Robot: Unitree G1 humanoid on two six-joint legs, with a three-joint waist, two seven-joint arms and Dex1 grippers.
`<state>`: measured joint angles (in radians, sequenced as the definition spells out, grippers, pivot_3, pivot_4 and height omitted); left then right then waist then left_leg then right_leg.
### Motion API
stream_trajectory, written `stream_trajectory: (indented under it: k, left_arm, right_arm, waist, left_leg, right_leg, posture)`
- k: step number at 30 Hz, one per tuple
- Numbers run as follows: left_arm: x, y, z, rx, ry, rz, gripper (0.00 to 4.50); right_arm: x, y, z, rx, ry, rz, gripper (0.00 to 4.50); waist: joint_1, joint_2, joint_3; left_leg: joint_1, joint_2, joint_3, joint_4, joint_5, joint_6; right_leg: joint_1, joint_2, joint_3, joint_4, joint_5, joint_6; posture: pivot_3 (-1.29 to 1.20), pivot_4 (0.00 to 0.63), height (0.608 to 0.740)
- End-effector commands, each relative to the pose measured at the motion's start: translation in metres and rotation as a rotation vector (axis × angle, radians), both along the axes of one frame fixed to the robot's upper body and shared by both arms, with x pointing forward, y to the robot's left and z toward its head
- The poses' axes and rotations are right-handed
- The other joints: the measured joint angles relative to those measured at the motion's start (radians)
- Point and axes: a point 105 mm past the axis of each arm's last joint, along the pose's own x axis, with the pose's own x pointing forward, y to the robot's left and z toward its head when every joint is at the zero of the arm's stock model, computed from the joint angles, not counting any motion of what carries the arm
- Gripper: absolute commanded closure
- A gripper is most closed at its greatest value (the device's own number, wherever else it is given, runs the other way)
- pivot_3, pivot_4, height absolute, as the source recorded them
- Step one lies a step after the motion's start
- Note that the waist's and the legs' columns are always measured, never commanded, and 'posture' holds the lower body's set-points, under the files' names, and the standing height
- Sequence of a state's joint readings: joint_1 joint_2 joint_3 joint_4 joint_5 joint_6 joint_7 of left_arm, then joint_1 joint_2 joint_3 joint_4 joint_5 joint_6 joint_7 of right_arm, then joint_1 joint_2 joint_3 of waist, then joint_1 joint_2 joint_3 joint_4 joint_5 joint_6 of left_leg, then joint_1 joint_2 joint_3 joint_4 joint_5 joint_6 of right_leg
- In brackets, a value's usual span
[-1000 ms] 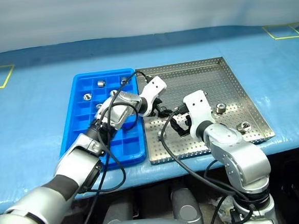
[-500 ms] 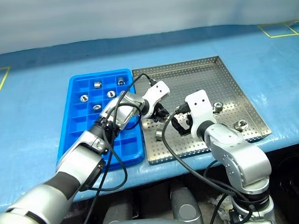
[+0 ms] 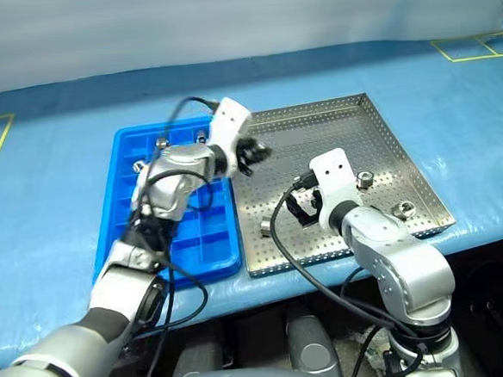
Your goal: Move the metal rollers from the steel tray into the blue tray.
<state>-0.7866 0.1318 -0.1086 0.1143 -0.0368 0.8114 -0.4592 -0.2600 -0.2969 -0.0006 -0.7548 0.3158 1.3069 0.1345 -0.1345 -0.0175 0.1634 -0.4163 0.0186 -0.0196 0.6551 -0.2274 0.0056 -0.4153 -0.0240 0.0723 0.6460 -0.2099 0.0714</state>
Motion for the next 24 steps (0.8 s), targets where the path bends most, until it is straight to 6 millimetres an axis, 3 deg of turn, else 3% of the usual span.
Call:
stream_trajectory:
  k: [1, 5, 13, 18, 24]
  left_arm:
    - [-0.009, 0.041, 0.031, -0.027, -0.213, 0.208, 2.82]
    - [-0.031, 0.079, 0.028, -0.053, -0.269, 0.369, 2.82]
    - [-0.059, 0.145, -0.016, -0.008, -0.161, 0.741, 2.82]
    - [-0.065, 0.157, -0.041, -0.014, -0.059, 0.821, 2.82]
    - [-0.066, 0.151, -0.066, -0.010, 0.071, 0.805, 2.82]
  right_arm:
    - [0.005, 0.014, 0.016, 0.012, -0.077, 0.065, 0.00]
    - [0.011, 0.031, 0.019, 0.011, -0.100, 0.143, 0.00]
    - [0.011, 0.074, 0.020, 0.004, -0.170, 0.364, 0.00]
    - [-0.005, 0.089, 0.021, 0.052, -0.188, 0.502, 0.00]
    - [-0.013, 0.089, 0.024, 0.060, -0.209, 0.544, 0.00]
  waist:
    - [0.005, 0.000, 0.000]
    - [0.027, 0.000, 0.000]
    - [0.078, -0.001, 0.000]
    - [0.095, -0.001, 0.000]
    - [0.095, -0.001, 0.000]
  left_leg:
    - [0.000, 0.000, 0.000, 0.000, 0.000, 0.000]
    - [0.000, 0.000, 0.000, 0.001, 0.000, 0.000]
    - [0.000, -0.001, 0.000, 0.004, 0.000, -0.001]
    - [0.000, -0.001, 0.000, 0.004, 0.000, -0.001]
    - [0.000, 0.000, 0.000, 0.005, 0.000, -0.001]
  right_leg:
    - [0.000, 0.000, 0.000, 0.000, 0.000, 0.000]
    - [0.001, -0.001, 0.000, 0.001, 0.001, 0.000]
    - [0.003, 0.000, -0.004, 0.000, 0.001, 0.000]
    - [0.003, 0.000, -0.005, 0.000, 0.001, 0.000]
    - [0.004, 0.000, -0.005, 0.000, 0.001, 0.000]
  posture:
    - [-0.11, 0.150, 0.740]
    - [-0.04, 0.150, 0.740]
    - [-0.01, 0.150, 0.740]
    - [0.00, 0.150, 0.740]
    - [-0.04, 0.150, 0.740]
